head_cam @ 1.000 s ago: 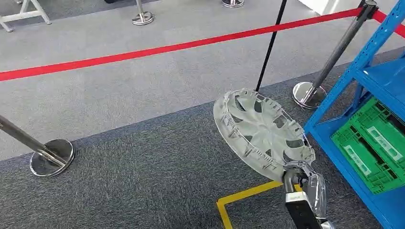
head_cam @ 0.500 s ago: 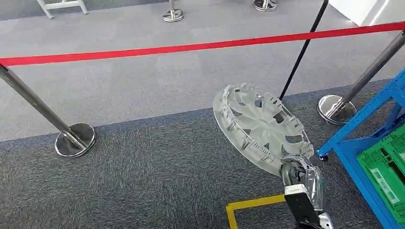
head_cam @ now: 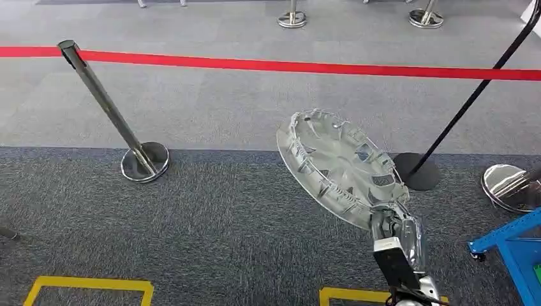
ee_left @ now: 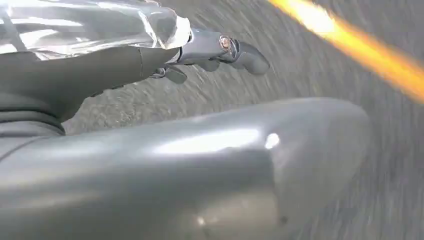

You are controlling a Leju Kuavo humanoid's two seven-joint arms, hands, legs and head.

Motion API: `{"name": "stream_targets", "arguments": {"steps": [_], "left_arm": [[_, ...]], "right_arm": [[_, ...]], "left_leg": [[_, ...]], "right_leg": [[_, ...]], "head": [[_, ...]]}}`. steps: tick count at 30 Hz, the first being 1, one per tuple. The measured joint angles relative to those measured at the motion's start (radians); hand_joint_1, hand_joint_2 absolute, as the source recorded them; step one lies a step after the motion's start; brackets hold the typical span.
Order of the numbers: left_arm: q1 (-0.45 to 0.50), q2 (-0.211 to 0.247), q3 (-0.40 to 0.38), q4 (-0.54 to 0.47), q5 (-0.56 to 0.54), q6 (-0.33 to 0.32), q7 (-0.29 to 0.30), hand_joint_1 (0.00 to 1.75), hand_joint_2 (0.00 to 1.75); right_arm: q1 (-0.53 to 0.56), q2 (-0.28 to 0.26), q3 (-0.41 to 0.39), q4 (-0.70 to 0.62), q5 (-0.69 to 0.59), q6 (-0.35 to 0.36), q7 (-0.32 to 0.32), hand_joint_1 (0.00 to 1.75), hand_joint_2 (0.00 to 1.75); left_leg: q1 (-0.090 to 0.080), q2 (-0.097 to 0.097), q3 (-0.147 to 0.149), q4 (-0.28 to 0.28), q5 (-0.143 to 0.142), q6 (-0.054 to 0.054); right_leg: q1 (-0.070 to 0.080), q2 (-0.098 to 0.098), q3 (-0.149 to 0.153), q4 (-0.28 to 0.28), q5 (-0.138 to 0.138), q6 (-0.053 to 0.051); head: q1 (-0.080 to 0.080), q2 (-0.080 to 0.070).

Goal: Take the parts from the cabinet and place them on the table.

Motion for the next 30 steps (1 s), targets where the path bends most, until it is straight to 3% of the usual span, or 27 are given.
{"name": "stream_targets", "arguments": {"steps": [1, 2, 3, 4, 5, 6, 7, 8, 9, 10, 11, 12, 16, 17, 18, 19, 21, 22, 23, 24, 26, 27, 28, 30], "left_arm": [[0.001, -0.004, 0.003, 0.001, -0.021, 0.014, 0.011, 0.00, 0.00], [0.002, -0.007, 0.002, 0.002, -0.054, 0.014, 0.030, 0.00, 0.00], [-0.001, -0.013, -0.003, 0.002, -0.078, 0.013, 0.041, 0.00, 0.00], [-0.006, -0.017, -0.010, 0.002, -0.102, 0.004, 0.061, 0.00, 0.00], [-0.007, -0.024, -0.017, 0.003, -0.116, -0.006, 0.080, 0.00, 0.00], [-0.007, -0.034, -0.025, 0.003, -0.125, -0.011, 0.095, 0.00, 0.00], [-0.007, -0.040, -0.029, 0.005, -0.130, -0.011, 0.107, 0.00, 0.00], [-0.006, -0.045, -0.034, 0.006, -0.141, -0.010, 0.117, 0.00, 0.00], [-0.005, -0.048, -0.043, 0.006, -0.158, -0.010, 0.127, 0.00, 0.00], [-0.005, -0.052, -0.054, 0.007, -0.175, -0.009, 0.135, 0.00, 0.00], [-0.006, -0.055, -0.066, 0.007, -0.195, -0.009, 0.143, 0.00, 0.00], [-0.008, -0.059, -0.083, 0.007, -0.221, -0.008, 0.151, 0.00, 0.00], [-0.006, -0.074, -0.178, 0.010, -0.380, -0.026, 0.128, 0.00, 0.00], [-0.005, -0.078, -0.202, 0.009, -0.387, -0.038, 0.110, 0.00, 0.00], [-0.006, -0.082, -0.219, 0.009, -0.390, -0.046, 0.096, 0.00, 0.00], [-0.010, -0.088, -0.231, 0.009, -0.394, -0.051, 0.088, 0.00, 0.00], [-0.012, -0.100, -0.258, 0.009, -0.407, -0.061, 0.075, 0.00, 0.00], [-0.012, -0.105, -0.269, 0.010, -0.411, -0.066, 0.069, 0.00, 0.00], [-0.011, -0.105, -0.278, 0.010, -0.413, -0.074, 0.063, 0.00, 0.00], [-0.011, -0.107, -0.286, 0.010, -0.414, -0.079, 0.058, 0.00, 0.00], [-0.011, -0.107, -0.297, 0.010, -0.418, -0.084, 0.055, 0.00, 0.00], [-0.011, -0.106, -0.303, 0.010, -0.420, -0.085, 0.056, 0.00, 0.00], [-0.014, -0.105, -0.304, 0.010, -0.421, -0.085, 0.059, 0.00, 0.00], [-0.010, -0.102, -0.311, 0.010, -0.428, -0.084, 0.065, 0.00, 0.00]], "right_arm": [[-0.007, 0.002, 0.001, 0.004, 0.000, 0.000, 0.000, 1.75, 1.75], [-0.014, 0.005, 0.001, 0.006, 0.001, 0.000, -0.001, 1.75, 1.75], [-0.017, 0.008, 0.001, 0.006, 0.000, -0.002, -0.001, 1.75, 1.75], [-0.017, 0.008, -0.001, 0.008, 0.000, -0.004, -0.003, 1.75, 1.75], [-0.017, 0.008, -0.001, 0.010, 0.000, -0.005, -0.005, 1.75, 1.75], [-0.019, 0.008, 0.000, 0.014, 0.000, -0.005, -0.007, 1.75, 1.75], [-0.020, 0.008, 0.000, 0.017, -0.002, -0.006, -0.008, 1.75, 1.75], [-0.021, 0.008, 0.001, 0.021, -0.003, -0.006, -0.009, 1.75, 1.75], [-0.021, 0.008, 0.002, 0.024, -0.004, -0.007, -0.009, 1.75, 1.75], [-0.023, 0.008, 0.002, 0.025, -0.006, -0.008, -0.010, 1.75, 1.75], [-0.027, 0.008, 0.003, 0.025, -0.007, -0.009, -0.010, 1.75, 1.75], [-0.032, 0.008, 0.003, 0.026, -0.008, -0.012, -0.010, 1.75, 1.75], [-0.051, 0.010, 0.007, 0.035, -0.011, -0.021, -0.011, 1.75, 1.75], [-0.053, 0.009, 0.010, 0.035, -0.011, -0.023, -0.011, 1.75, 1.75], [-0.055, 0.009, 0.011, 0.038, -0.011, -0.023, -0.011, 1.75, 1.75], [-0.056, 0.009, 0.014, 0.040, -0.011, -0.024, -0.012, 1.75, 1.75], [-0.059, 0.008, 0.018, 0.047, -0.012, -0.025, -0.012, 1.75, 1.75], [-0.059, 0.008, 0.019, 0.050, -0.012, -0.025, -0.012, 1.75, 1.75], [-0.059, 0.008, 0.020, 0.055, -0.012, -0.025, -0.012, 1.75, 1.75], [-0.059, 0.008, 0.022, 0.057, -0.012, -0.026, -0.011, 1.75, 1.75], [-0.059, 0.008, 0.022, 0.057, -0.012, -0.027, -0.010, 1.75, 1.75], [-0.059, 0.008, 0.023, 0.057, -0.012, -0.030, -0.010, 1.75, 1.75], [-0.057, 0.009, 0.023, 0.057, -0.012, -0.032, -0.010, 1.75, 1.75], [-0.055, 0.010, 0.025, 0.056, -0.011, -0.035, -0.008, 1.75, 1.75]], "left_leg": [[0.001, -0.011, -0.002, 0.002, 0.001, -0.003], [-0.001, 0.019, -0.005, 0.012, -0.006, -0.004], [-0.006, 0.079, -0.028, 0.055, -0.036, -0.008], [-0.006, 0.117, -0.068, 0.132, -0.077, -0.010], [-0.005, 0.134, -0.110, 0.216, -0.113, -0.011], [-0.005, 0.140, -0.149, 0.295, -0.140, -0.011], [-0.005, 0.139, -0.168, 0.331, -0.143, -0.010], [-0.006, 0.139, -0.160, 0.313, -0.124, -0.008], [-0.006, 0.141, -0.129, 0.252, -0.089, -0.005], [-0.008, 0.151, -0.076, 0.153, -0.046, -0.001], [-0.012, 0.178, -0.018, 0.053, -0.012, 0.006], [-0.021, 0.214, 0.004, 0.015, -0.019, 0.011], [-0.029, 0.173, 0.001, 0.004, -0.013, 0.027], [-0.015, 0.163, 0.015, -0.006, -0.004, 0.036], [-0.014, 0.153, 0.016, -0.007, -0.003, 0.041], [-0.014, 0.144, 0.015, -0.007, -0.003, 0.044], [-0.016, 0.120, 0.015, -0.006, -0.004, 0.047], [-0.016, 0.107, 0.016, -0.006, -0.004, 0.047], [-0.016, 0.092, 0.017, -0.006, -0.004, 0.047], [-0.014, 0.074, 0.019, -0.005, -0.004, 0.046], [-0.009, 0.044, 0.022, 0.000, -0.008, 0.040], [-0.008, 0.031, 0.017, 0.006, -0.013, 0.032], [-0.014, 0.019, 0.008, 0.018, -0.015, 0.026], [-0.006, 0.001, -0.001, 0.009, -0.008, 0.015]], "right_leg": [[-0.005, -0.012, 0.000, -0.003, 0.004, -0.007], [-0.006, -0.027, 0.002, -0.006, 0.006, -0.013], [-0.006, -0.039, 0.001, -0.006, 0.005, -0.021], [-0.002, -0.054, 0.000, -0.005, 0.005, -0.022], [0.001, -0.068, 0.000, -0.005, 0.004, -0.024], [0.004, -0.082, -0.001, -0.005, 0.002, -0.025], [0.006, -0.095, -0.001, -0.005, 0.002, -0.026], [0.007, -0.108, 0.000, -0.005, 0.001, -0.026], [0.008, -0.120, 0.000, -0.005, -0.001, -0.025], [0.009, -0.131, 0.002, -0.005, -0.002, -0.023], [0.009, -0.141, 0.005, -0.005, -0.004, -0.020], [0.012, -0.149, 0.007, -0.005, -0.007, -0.015], [0.009, -0.181, 0.024, -0.017, -0.012, 0.008], [0.004, -0.165, 0.022, -0.009, -0.020, 0.015], [0.003, -0.114, 0.011, 0.019, -0.037, 0.017], [0.004, -0.084, -0.022, 0.087, -0.075, 0.019], [0.005, -0.070, -0.110, 0.262, -0.146, 0.022], [0.005, -0.068, -0.140, 0.315, -0.153, 0.022], [0.005, -0.068, -0.147, 0.314, -0.137, 0.020], [0.004, -0.067, -0.123, 0.253, -0.093, 0.019], [0.000, -0.049, -0.041, 0.071, 0.002, 0.019], [-0.008, 0.009, -0.011, 0.010, 0.004, 0.023], [-0.011, 0.033, -0.011, -0.009, -0.001, 0.022], [-0.003, 0.016, -0.010, 0.000, -0.002, 0.007]], "head": [[-0.002, 0.000], [-0.001, 0.000], [-0.015, 0.000], [-0.020, 0.000], [-0.019, 0.000], [-0.020, 0.000], [-0.021, 0.000], [-0.021, 0.000], [-0.021, 0.000], [-0.021, 0.000], [-0.021, 0.000], [-0.020, 0.000], [-0.019, 0.000], [-0.018, 0.000], [-0.014, 0.000], [-0.011, 0.000], [-0.003, 0.000], [-0.003, 0.000], [-0.003, 0.000], [-0.002, 0.000], [-0.002, 0.000], [0.001, 0.000], [0.002, 0.000], [0.000, 0.000]]}}
